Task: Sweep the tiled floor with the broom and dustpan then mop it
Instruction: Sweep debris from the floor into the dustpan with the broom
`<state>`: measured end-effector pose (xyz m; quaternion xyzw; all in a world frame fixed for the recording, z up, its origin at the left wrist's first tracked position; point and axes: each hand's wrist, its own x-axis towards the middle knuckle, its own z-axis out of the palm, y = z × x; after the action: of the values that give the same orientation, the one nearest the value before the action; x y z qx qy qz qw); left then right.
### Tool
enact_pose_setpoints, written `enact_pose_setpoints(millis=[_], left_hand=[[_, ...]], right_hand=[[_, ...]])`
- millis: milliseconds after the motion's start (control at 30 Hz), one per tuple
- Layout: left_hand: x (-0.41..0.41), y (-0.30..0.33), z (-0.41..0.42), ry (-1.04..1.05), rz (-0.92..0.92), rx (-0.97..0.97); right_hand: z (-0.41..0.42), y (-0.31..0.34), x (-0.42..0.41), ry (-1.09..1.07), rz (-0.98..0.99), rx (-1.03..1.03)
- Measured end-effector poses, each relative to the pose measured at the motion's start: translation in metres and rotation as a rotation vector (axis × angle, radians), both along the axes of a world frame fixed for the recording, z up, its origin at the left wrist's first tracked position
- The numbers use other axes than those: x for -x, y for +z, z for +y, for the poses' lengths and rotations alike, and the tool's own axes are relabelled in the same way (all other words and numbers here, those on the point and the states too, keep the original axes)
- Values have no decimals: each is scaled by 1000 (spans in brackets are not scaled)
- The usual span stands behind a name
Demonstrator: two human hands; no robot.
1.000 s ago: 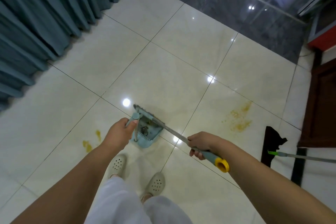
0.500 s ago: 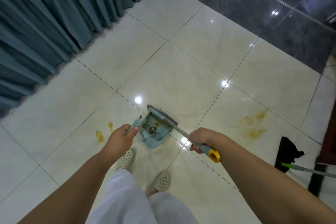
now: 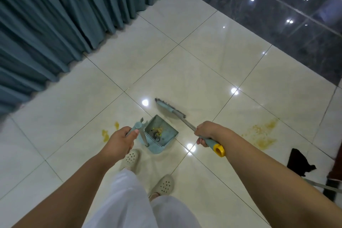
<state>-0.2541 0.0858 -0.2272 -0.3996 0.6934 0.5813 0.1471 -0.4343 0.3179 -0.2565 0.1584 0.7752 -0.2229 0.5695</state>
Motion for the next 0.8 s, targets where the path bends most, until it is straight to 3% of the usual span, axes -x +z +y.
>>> enact_pose_setpoints(millis=[200,400,800], left_hand=[[-14,-8,-6,-50,-12,93],[-13,-11,-7,-80,3,114],[-39,-1,-28,-50,-8,-63]], right_hand=[[-6,-16,-17,-61,-121,-11],[4,21,-19,-141,-269,47],[-33,22,-16,-79,-61,-2]])
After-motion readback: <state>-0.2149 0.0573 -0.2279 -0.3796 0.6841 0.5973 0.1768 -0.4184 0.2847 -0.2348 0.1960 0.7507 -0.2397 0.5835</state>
